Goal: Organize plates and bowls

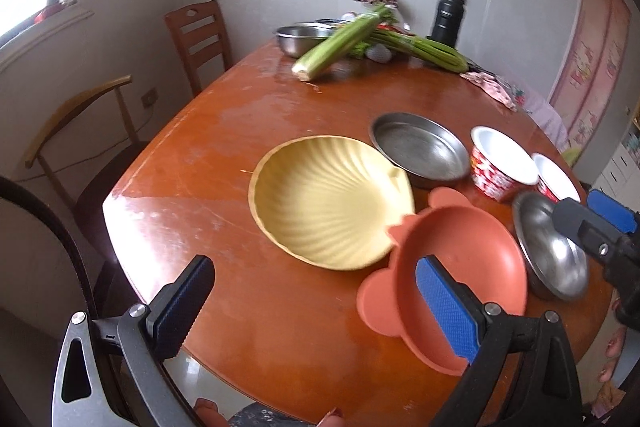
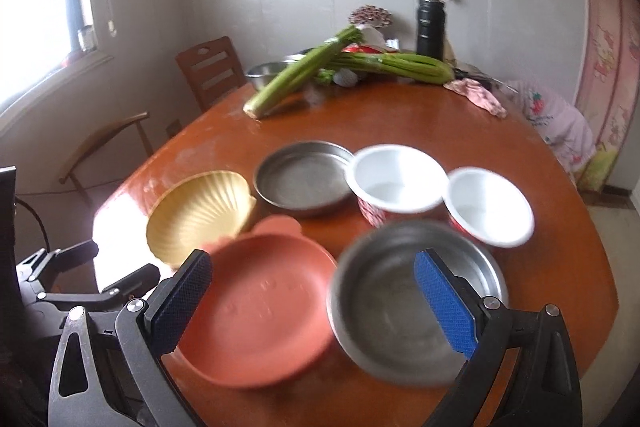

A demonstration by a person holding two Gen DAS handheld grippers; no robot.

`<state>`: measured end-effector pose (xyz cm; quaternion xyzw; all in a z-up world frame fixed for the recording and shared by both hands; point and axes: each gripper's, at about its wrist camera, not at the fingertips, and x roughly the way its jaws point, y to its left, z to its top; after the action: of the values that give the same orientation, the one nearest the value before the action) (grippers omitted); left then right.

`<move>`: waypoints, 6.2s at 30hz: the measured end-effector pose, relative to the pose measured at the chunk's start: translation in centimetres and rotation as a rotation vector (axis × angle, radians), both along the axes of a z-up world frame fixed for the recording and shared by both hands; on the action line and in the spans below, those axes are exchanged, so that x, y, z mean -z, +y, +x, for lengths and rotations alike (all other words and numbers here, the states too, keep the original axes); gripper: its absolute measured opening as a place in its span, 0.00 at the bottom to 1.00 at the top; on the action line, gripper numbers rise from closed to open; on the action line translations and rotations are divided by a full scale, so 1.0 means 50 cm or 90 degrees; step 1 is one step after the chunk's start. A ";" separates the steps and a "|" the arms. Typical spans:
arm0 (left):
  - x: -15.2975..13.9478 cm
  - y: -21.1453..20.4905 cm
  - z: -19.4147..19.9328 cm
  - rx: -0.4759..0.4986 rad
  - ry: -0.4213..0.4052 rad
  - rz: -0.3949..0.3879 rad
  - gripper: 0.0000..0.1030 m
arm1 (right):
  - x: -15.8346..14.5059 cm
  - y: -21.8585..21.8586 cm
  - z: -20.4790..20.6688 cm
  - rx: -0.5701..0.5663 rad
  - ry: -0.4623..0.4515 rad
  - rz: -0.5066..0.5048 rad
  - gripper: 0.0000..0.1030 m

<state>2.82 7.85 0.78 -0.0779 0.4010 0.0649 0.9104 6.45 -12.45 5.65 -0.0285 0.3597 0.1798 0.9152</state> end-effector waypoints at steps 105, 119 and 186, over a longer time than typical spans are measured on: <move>0.026 0.204 0.234 -0.061 0.057 -0.055 0.39 | 0.107 0.254 0.211 -0.133 0.168 -0.039 0.46; -0.029 0.126 0.163 -0.054 0.039 -0.039 0.42 | 0.063 0.162 0.184 -0.143 0.130 -0.045 0.49; 0.059 0.050 0.045 -0.078 0.086 -0.166 0.43 | 0.137 0.162 0.150 -0.277 0.183 -0.103 0.51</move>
<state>5.09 10.34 -2.17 -0.2151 0.4608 0.0726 0.8580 13.95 -4.34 -1.22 -0.1522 0.4844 0.3451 0.7894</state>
